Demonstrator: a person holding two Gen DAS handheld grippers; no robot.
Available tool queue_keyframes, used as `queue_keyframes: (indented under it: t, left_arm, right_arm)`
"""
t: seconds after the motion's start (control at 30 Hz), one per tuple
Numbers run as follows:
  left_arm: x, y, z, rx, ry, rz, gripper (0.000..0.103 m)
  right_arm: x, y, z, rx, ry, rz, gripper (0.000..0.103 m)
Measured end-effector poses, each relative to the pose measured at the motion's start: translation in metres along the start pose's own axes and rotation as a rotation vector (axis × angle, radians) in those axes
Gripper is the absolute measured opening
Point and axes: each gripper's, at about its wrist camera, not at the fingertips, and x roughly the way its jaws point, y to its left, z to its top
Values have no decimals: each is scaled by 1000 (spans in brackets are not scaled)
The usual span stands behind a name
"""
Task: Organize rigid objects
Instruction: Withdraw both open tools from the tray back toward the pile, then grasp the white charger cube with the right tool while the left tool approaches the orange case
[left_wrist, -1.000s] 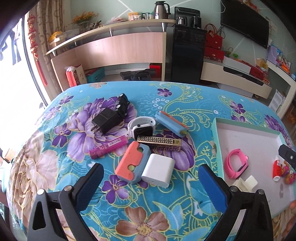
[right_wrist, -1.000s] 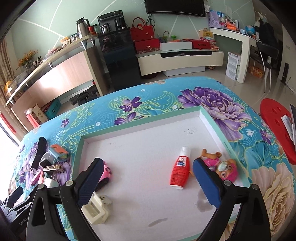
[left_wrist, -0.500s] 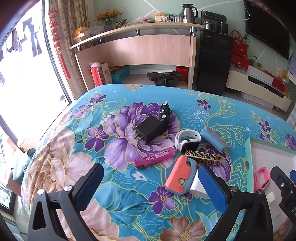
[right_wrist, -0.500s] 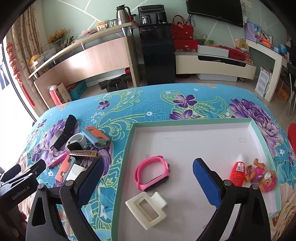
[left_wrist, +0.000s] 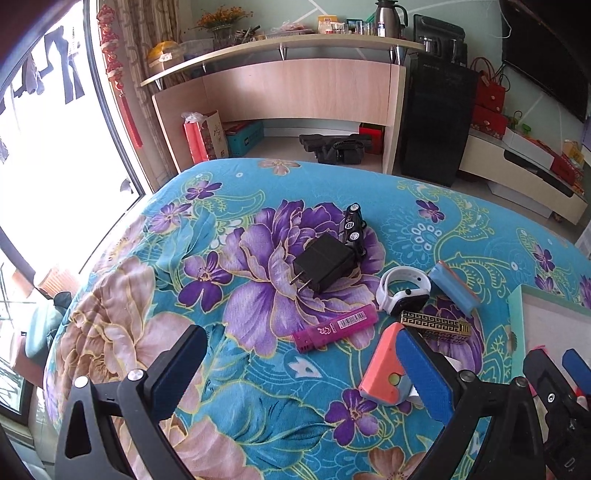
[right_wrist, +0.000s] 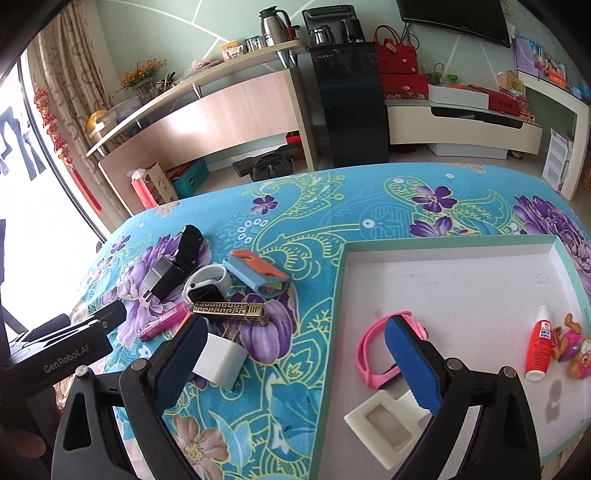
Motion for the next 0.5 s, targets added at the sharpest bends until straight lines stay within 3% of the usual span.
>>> queue_keyframes:
  t: [0.3, 0.5]
  left_arm:
    - [28, 38, 0, -102, 60, 45, 103]
    - [40, 40, -3, -119, 87, -7, 103]
  right_arm:
    - [26, 42, -12, -90, 62, 13, 96]
    - [46, 57, -21, -131, 111, -26, 91]
